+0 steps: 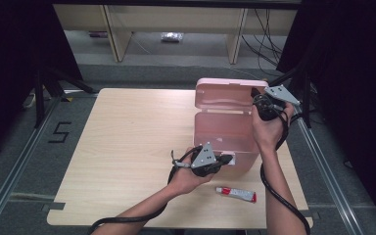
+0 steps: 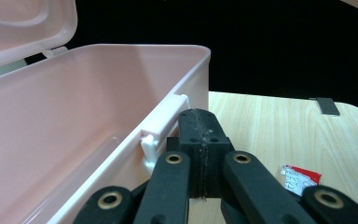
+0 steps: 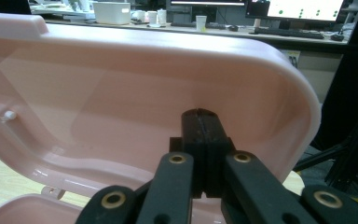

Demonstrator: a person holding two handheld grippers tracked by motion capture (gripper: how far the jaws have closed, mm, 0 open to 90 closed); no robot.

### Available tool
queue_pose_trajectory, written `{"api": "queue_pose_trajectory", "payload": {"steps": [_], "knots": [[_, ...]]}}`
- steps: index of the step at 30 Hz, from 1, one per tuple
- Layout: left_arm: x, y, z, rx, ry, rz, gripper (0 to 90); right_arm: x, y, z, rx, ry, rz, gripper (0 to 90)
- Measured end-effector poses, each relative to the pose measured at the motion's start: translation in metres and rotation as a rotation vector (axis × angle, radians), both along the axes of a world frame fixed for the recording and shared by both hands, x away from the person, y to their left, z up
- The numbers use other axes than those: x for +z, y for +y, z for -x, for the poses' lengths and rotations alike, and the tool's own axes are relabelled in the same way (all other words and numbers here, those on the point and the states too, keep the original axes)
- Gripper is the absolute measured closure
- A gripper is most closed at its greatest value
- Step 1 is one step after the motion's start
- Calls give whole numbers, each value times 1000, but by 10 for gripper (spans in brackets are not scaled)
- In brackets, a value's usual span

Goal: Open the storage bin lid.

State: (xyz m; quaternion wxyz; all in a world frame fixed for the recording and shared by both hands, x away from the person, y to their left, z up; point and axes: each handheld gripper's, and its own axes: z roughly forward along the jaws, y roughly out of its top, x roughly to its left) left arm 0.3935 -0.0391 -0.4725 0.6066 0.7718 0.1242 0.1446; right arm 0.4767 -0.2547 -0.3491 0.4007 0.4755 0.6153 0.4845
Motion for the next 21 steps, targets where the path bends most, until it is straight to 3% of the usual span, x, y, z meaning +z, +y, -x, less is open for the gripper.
{"api": "queue_pose_trajectory", "payload": {"steps": [5,10,14,21], "knots": [[0,0,0,-6,-3,-2,894,-1,1,-3,-6,16,-15,900],[0,0,0,-1,0,-1,894,-2,1,-7,3,0,14,900],[0,0,0,0,2,1,894,-3,3,-7,-14,21,-11,900],[0,0,0,-2,-2,-1,894,-4,2,-11,-17,31,0,900]]}}
